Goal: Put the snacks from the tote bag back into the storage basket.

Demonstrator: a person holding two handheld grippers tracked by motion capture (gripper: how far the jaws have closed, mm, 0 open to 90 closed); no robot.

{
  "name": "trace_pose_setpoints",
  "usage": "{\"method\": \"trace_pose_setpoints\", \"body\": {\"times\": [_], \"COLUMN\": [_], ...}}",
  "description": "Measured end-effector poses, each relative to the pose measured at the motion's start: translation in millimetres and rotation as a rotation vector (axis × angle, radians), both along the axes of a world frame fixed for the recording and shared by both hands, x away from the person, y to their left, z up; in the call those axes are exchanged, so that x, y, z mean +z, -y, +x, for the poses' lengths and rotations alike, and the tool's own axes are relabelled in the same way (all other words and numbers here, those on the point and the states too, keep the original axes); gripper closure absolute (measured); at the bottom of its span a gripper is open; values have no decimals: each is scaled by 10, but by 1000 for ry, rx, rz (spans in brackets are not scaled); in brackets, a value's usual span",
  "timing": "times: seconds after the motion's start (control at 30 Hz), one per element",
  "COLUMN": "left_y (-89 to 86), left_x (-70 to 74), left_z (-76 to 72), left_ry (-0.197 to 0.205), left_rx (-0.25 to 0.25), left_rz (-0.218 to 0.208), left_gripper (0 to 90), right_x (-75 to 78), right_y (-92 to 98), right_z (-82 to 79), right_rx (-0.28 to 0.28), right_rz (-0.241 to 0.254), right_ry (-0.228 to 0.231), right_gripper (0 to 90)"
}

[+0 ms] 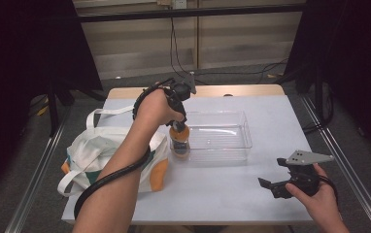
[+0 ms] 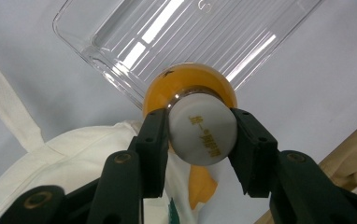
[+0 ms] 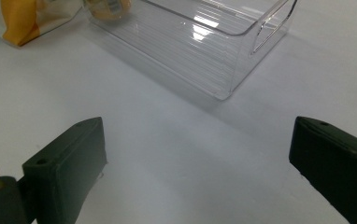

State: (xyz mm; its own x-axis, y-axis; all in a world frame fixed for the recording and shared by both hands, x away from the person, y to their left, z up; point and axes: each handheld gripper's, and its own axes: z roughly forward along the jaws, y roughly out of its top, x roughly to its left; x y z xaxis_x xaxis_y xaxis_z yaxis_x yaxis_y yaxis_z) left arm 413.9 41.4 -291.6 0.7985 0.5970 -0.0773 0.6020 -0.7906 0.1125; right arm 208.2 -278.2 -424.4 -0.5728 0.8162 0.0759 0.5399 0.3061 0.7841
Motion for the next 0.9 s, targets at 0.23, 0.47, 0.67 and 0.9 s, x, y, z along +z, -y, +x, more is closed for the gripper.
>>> {"method": "trace_pose_setpoints", "body": {"times": [0.23,0.47,0.67,0.9], "left_y": [24,25,29,22], "left_x": [-13,-49,-68,-69], "left_z": [-8,-4,-2,5], "left_ry": [3,2,4,3], "left_rx": [-4,-2,-3,-6], "left_rz": [11,11,13,13], "left_gripper": [592,592,592,592], "right_x": [2,3,4,3], "right_y": [1,2,0,-2], "right_z": [-1,-4,-3,-3], "right_rx": [-1,-4,-1,-2], "right_rz": [-1,1,1,0], "right_ry": [0,-3,-1,-4], "right_gripper": [38,38,38,38]}}
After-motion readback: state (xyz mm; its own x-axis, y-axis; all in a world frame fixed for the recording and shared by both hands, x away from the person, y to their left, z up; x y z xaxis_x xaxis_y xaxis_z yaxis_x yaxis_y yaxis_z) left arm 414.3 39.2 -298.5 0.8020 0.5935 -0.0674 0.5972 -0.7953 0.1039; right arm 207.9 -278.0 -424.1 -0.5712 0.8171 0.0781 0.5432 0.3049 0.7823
